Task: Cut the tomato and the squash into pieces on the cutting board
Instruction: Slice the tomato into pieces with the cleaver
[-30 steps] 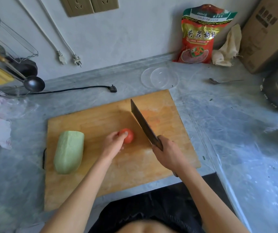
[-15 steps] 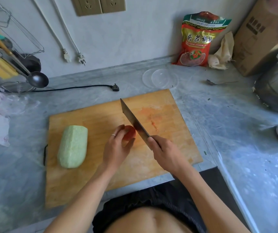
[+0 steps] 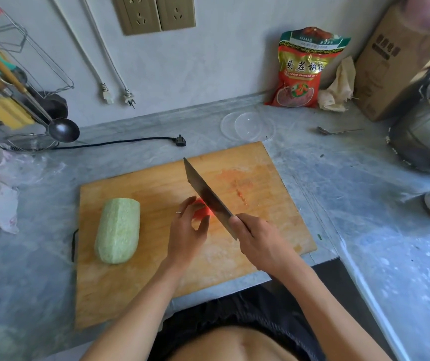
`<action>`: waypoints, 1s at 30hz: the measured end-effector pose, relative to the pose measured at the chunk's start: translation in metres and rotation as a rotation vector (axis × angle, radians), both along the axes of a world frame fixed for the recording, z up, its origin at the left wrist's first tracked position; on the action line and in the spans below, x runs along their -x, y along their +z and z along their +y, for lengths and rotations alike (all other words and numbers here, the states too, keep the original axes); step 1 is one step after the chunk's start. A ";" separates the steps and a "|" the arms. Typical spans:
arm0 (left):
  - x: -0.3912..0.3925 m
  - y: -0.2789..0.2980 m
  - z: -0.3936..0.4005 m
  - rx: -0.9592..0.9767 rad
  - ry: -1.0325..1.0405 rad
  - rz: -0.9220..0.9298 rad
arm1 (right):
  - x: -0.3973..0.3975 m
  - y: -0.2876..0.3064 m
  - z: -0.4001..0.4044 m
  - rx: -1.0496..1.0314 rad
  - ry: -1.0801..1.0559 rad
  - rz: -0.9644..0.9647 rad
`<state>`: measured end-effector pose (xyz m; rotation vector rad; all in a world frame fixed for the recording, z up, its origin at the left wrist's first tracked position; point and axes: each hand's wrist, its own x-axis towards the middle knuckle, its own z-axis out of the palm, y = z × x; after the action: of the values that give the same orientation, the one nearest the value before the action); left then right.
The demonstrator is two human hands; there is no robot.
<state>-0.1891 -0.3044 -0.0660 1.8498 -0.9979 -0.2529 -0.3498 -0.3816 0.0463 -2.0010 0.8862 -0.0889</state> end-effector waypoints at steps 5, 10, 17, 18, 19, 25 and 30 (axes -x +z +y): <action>-0.008 -0.007 0.002 0.038 -0.004 -0.053 | -0.001 0.003 0.008 0.004 0.021 0.024; -0.014 -0.011 0.004 -0.024 -0.049 -0.075 | -0.004 0.005 0.011 0.029 0.016 0.065; -0.020 -0.012 0.005 -0.057 -0.098 -0.098 | -0.022 0.002 0.012 0.035 -0.005 0.085; -0.020 -0.011 0.004 -0.056 -0.091 -0.091 | -0.024 0.001 0.012 0.035 -0.007 0.084; -0.020 -0.011 0.004 -0.048 -0.087 -0.084 | -0.023 0.001 0.013 0.035 -0.005 0.087; -0.020 -0.012 0.003 -0.021 -0.104 -0.082 | -0.009 -0.001 0.014 0.028 -0.018 0.110; -0.017 -0.009 0.003 -0.020 -0.103 -0.070 | -0.025 -0.011 0.012 0.077 -0.006 0.116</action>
<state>-0.1718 -0.3017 -0.0749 1.8387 -1.1447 -0.2622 -0.3248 -0.3697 0.0357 -2.0917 0.9757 -0.0106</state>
